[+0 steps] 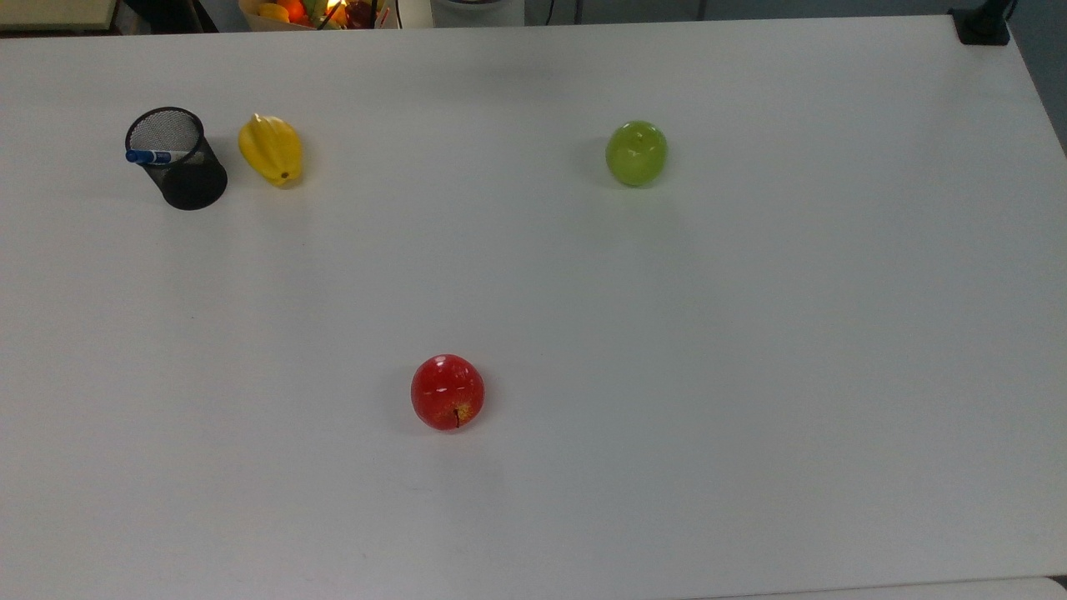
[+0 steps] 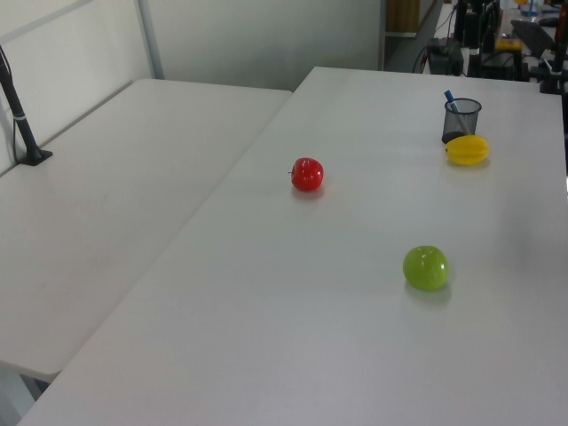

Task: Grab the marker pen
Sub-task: 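Move the gripper toward the black mesh pen cup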

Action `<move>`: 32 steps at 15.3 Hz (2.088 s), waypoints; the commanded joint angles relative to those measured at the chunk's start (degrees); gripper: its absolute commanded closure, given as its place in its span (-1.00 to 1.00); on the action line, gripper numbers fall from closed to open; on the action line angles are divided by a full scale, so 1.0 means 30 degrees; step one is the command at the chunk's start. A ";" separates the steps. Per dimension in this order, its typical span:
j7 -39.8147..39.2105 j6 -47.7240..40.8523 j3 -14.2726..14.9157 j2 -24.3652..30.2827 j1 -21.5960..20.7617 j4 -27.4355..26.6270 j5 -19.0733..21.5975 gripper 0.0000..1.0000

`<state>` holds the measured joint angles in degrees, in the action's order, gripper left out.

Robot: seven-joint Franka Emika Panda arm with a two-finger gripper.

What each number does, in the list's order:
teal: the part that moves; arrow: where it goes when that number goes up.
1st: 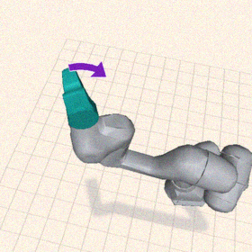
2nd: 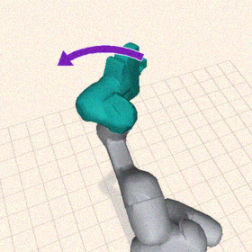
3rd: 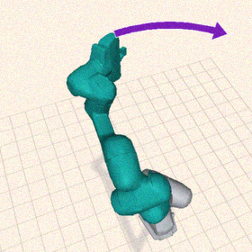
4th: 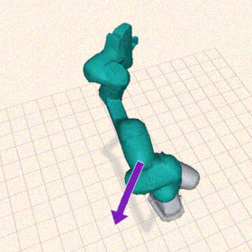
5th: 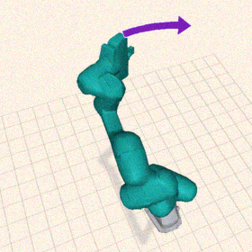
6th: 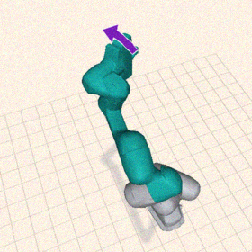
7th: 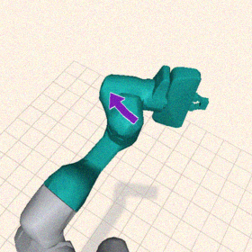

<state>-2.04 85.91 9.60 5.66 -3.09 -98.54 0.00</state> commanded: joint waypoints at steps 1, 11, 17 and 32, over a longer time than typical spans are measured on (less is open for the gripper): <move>-0.0167 0.0281 0.0081 0.0545 0.0266 -0.0463 -0.0030 -1.00; -0.0285 0.3324 0.0285 -0.0419 0.3226 0.0062 -0.0031 -1.00; -0.1281 0.6901 0.1778 -0.3405 0.4312 0.1116 -0.0059 -1.00; -0.4622 0.8922 0.3010 -0.8391 0.4605 0.3200 0.0321 -0.77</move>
<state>-14.34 112.54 17.88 -18.89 11.07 -90.16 -0.10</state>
